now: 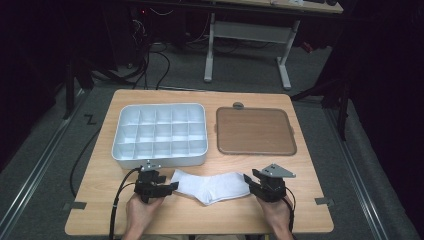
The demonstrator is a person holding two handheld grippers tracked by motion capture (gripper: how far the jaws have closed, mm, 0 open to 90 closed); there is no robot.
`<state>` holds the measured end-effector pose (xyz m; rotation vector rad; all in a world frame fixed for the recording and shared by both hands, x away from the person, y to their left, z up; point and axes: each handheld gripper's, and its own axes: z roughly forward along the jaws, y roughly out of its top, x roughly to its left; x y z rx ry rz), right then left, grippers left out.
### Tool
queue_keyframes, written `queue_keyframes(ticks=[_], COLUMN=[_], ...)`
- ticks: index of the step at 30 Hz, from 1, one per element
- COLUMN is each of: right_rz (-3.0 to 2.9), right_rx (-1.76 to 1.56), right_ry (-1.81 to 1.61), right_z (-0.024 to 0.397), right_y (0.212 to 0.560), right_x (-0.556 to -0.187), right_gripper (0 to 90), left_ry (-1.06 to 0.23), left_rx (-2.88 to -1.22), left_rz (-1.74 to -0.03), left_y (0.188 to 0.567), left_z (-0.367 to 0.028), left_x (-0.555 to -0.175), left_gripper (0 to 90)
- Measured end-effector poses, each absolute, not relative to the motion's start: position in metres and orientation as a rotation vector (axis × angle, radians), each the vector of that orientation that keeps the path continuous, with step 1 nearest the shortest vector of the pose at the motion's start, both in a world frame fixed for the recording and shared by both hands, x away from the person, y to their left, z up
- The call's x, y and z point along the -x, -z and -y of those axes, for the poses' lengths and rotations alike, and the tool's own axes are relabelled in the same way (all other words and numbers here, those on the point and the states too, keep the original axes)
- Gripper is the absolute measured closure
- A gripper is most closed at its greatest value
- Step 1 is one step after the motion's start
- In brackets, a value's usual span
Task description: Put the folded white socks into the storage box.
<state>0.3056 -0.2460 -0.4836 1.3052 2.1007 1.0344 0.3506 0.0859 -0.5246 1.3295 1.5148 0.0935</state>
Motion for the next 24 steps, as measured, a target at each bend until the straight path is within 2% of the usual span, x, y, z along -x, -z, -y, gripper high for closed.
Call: queue_keyframes(ticks=[8, 18, 24], right_rz=[-2.202, -2.378, -2.412], right_rx=[-1.230, -1.119, -1.100], right_ry=[-1.106, -1.138, -1.122], right_z=[0.225, 0.164, 0.147], right_y=[0.482, 0.505, 0.512], right_x=[-0.299, -0.302, -0.306], right_gripper=[67.7, 76.7, 78.9], left_ry=[-0.128, -0.225, -0.238], left_rx=[-1.329, -1.398, -1.411], left_rz=[-1.521, -1.475, -1.472], left_y=[0.527, 0.530, 0.530], left_z=[-0.083, -0.076, -0.073], left_x=[-0.350, -0.346, -0.345], left_gripper=[39.0, 47.6, 53.3])
